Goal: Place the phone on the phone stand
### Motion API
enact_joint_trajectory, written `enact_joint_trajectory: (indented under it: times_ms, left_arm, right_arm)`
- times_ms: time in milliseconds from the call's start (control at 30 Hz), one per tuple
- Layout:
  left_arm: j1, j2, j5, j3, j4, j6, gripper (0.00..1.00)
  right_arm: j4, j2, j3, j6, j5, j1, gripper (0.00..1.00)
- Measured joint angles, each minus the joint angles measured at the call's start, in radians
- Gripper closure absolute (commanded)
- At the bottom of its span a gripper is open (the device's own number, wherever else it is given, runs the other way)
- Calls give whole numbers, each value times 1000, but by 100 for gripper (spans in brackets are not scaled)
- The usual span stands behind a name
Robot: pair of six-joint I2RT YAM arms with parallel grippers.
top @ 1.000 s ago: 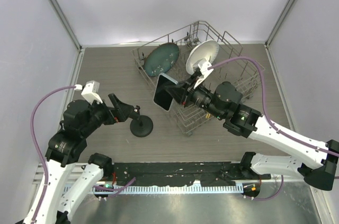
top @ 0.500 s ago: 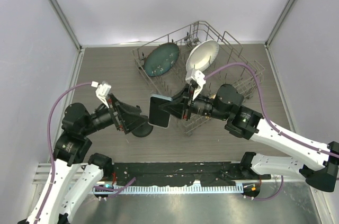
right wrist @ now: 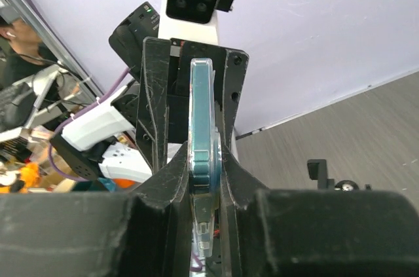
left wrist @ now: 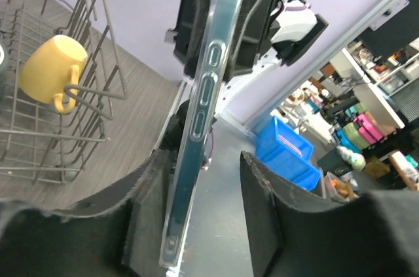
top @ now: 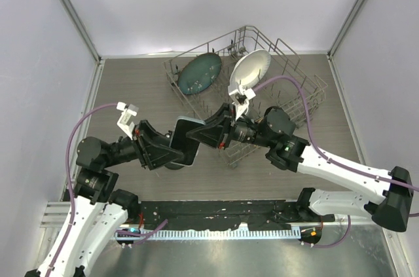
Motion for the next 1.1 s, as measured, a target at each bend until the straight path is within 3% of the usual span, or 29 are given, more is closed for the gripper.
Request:
enact_joint_trajectory:
  times_ms: [33,67,200,300,400,433,533,600,800,967,1100]
  left_arm:
    - [0,-3,5,-2,16,-12,58]
    - [0,-5,8,-3,29,-19,73]
    - [4,-5,19,-6,65,-33,97]
    - [5,-14,32,-6,96,-21,100]
    - [5,-17,31,-2,76,-2,100]
    - [5,-18,25,2,61,7,100]
    - [5,-26,16,18,-11,42,100]
    - [2,-29,24,22,-58,59,100]
    - [0,-31,26,23,-146,90,100]
    - [0,-42,34,23,-161,105,100]
    - [0,-44,54,26,-163,108,100]
  right_arm:
    - [13,13,-1,11,2,0,99]
    - [31,24,-3,31,1,0,99]
    - [80,39,-3,69,1,13,99]
    - [102,47,-3,102,0,14,98]
    - [87,47,3,103,3,15,75]
    - [68,47,10,101,8,16,59]
    - [-57,47,70,57,37,18,36]
    - [-158,47,128,8,56,14,28]
    - [-376,43,240,-90,32,-27,27]
    - [-494,52,267,-114,-82,-64,28]
    - [-539,92,294,-114,-170,-68,36]
